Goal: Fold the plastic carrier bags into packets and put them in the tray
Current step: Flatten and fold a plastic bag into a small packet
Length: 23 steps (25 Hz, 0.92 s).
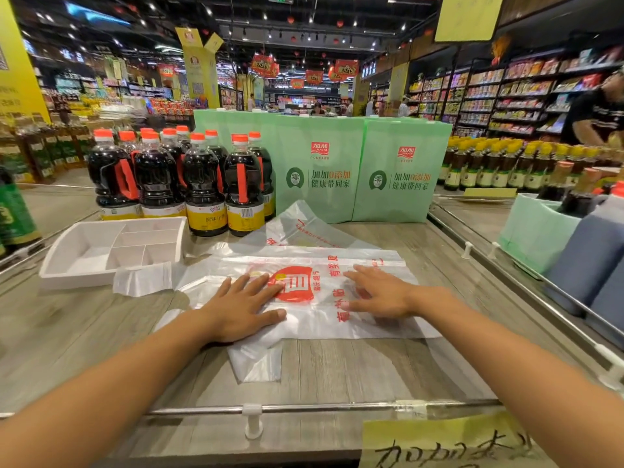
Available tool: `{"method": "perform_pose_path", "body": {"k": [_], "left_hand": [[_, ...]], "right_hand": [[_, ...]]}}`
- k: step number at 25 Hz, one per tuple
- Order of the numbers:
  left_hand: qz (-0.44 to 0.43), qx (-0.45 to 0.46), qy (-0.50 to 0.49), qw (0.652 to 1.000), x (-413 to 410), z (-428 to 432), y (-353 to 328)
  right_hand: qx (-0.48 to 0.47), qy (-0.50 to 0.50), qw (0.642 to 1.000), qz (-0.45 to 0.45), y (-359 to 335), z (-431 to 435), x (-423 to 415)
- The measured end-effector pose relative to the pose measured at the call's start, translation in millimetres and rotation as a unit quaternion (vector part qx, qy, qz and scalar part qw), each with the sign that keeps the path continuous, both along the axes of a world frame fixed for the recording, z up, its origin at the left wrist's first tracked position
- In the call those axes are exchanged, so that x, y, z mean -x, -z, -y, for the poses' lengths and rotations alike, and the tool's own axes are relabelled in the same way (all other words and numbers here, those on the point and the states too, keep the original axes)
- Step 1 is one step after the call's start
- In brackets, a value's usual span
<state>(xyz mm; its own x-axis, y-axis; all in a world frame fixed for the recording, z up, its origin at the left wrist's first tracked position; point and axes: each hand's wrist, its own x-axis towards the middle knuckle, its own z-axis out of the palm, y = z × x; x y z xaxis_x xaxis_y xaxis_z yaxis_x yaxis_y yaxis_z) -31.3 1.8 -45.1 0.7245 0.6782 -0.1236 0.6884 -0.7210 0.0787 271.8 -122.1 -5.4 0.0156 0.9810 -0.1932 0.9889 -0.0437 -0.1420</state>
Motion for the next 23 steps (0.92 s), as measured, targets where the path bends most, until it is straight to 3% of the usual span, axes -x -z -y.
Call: {"method": "perform_pose_path", "body": {"k": [4,11,15,23], "left_hand": [[0.032,-0.033,0.006,0.999,2,-8,0],[0.024,-0.006,0.047,0.999,-8,-15,2],[0.023,-0.005,0.047,0.999,-7,-13,1],[0.018,0.007,0.114,0.993,-10,10,-2]], "right_hand": [[-0.057,0.019,0.998,-0.006,-18,-44,-23],[-0.038,0.038,0.998,-0.014,-9,-108,-34],[-0.025,0.046,0.998,-0.036,6,-97,-43],[0.015,0.079,0.995,0.051,4,-12,-60]]}}
